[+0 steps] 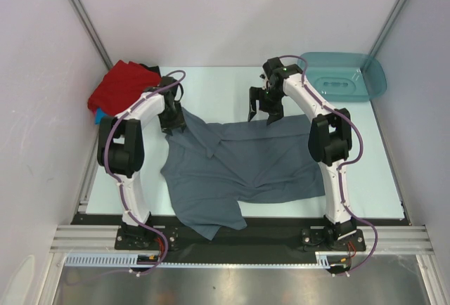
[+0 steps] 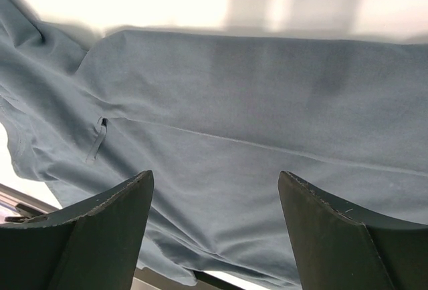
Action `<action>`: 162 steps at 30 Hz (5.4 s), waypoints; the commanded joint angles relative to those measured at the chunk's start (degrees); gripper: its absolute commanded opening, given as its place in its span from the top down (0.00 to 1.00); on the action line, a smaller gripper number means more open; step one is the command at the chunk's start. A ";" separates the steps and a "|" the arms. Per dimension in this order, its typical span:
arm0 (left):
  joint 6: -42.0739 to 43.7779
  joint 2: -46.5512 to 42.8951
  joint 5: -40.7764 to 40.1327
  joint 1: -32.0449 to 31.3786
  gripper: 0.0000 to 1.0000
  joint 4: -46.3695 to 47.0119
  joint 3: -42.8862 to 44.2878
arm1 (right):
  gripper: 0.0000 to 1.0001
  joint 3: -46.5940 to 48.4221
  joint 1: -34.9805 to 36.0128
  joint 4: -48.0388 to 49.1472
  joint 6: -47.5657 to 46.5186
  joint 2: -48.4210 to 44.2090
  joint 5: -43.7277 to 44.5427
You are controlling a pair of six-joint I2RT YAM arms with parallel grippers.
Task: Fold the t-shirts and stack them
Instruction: Fold the tshirt
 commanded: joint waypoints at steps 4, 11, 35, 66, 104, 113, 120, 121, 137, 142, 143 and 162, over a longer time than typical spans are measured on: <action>-0.16 1.27 -1.09 -0.19 0.53 1.22 1.30 | 0.18 2.65 -0.41 -1.57 -0.70 -2.14 -0.78; -0.07 3.12 -0.56 -0.11 0.87 1.31 2.27 | 0.18 2.56 -0.49 -1.93 -0.70 -2.22 -0.60; -0.52 -5.84 3.57 -0.19 1.00 -4.75 -1.42 | 0.18 2.30 -0.40 -0.96 0.00 -0.55 -2.27; 3.97 2.50 10.15 -0.19 0.41 -10.65 20.98 | 0.19 5.63 0.12 -1.31 -1.67 6.47 -2.36; 6.61 15.24 23.43 -3.09 0.56 -7.31 18.53 | 0.19 5.99 0.39 -4.21 -1.76 4.28 -2.27; 5.99 19.37 21.68 -3.45 0.56 -3.79 20.72 | 0.20 5.99 0.39 -5.53 -1.93 3.93 -1.92; 4.23 25.78 20.71 -3.45 0.56 -2.73 28.18 | 0.20 5.81 0.47 -7.73 -2.02 2.70 -1.31; 3.97 27.97 20.45 -3.62 0.56 -3.08 31.68 | 0.20 5.81 0.39 -8.34 -1.94 2.61 -1.22; -1.39 39.32 20.79 -2.92 0.47 2.62 52.44 | 0.20 11.35 0.74 -13.53 0.08 3.40 -1.05; -3.33 39.68 20.71 -0.29 0.46 7.19 55.18 | 0.20 11.26 0.65 -13.44 0.44 3.49 0.97; -2.98 39.59 20.53 0.59 0.46 7.46 55.35 | 0.20 11.18 0.47 -13.44 0.44 3.40 1.59; 3.18 25.98 19.12 6.05 0.36 -0.89 47.10 | 0.18 11.00 -0.58 -10.89 0.79 2.18 6.68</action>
